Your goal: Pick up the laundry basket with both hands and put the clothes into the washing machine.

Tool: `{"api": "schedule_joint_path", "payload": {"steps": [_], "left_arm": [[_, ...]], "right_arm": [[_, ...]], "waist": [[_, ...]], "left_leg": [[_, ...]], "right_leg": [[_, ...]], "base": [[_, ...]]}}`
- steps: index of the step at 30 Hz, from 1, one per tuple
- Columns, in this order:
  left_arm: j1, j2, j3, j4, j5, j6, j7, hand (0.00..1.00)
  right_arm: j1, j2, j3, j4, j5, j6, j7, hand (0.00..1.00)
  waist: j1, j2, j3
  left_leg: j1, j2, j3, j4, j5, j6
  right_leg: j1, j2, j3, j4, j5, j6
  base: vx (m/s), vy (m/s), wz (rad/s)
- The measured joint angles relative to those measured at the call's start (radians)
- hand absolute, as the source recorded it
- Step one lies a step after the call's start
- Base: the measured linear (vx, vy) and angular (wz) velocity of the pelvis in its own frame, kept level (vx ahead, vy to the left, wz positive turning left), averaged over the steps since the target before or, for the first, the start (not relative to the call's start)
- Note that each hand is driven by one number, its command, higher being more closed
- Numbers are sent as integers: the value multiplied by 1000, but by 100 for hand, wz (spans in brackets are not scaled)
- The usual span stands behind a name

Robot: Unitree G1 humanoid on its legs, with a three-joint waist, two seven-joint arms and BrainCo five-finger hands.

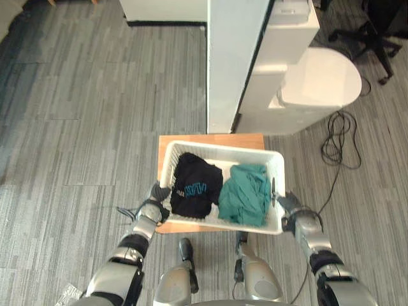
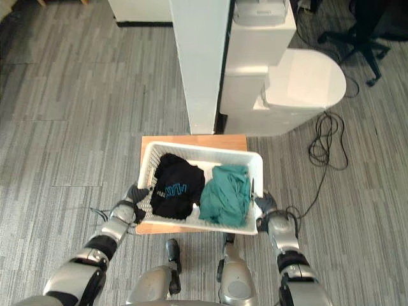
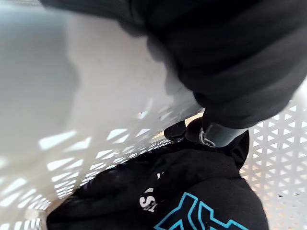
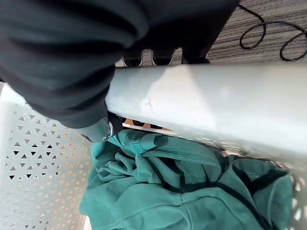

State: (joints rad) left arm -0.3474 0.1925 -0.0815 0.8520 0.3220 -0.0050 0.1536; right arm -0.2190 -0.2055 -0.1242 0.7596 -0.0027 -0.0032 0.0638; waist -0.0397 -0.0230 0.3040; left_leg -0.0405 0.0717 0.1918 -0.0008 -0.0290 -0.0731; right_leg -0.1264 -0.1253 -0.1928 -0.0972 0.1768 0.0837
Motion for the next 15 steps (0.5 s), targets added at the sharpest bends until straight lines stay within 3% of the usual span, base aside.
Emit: {"api": "schedule_joint_path", "payload": {"steps": [4,8,12,15], "left_arm": [[178,-28,0,-224,-4,-4,-25,100],[353,-79,27,-484,-56,-18,-65,100],[446,-122,55,-550,-101,-30,-83,100],[498,-130,54,-578,-136,-31,-112,100]], "right_arm": [[141,32,-65,-160,-6,10,7,100],[236,59,-116,-311,-4,-2,27,100],[267,73,-116,-348,3,-25,29,100],[292,82,-113,-347,11,-25,30,100]], "waist": [[0,5,-57],[1,29,-132],[10,60,-190],[25,64,-211]], "left_leg": [[26,-4,-20,2,-1,-1],[63,-6,-51,20,-18,8],[82,5,-62,50,-53,2],[73,29,-74,89,-70,-4]], "right_leg": [[35,-7,-23,0,-3,4],[100,-13,-41,-1,-24,11],[150,-4,-53,-4,-45,11],[164,16,-53,-5,-56,-2]], "base": [[18,2,15],[-42,13,21],[-103,-29,8],[-74,-61,5]]}}
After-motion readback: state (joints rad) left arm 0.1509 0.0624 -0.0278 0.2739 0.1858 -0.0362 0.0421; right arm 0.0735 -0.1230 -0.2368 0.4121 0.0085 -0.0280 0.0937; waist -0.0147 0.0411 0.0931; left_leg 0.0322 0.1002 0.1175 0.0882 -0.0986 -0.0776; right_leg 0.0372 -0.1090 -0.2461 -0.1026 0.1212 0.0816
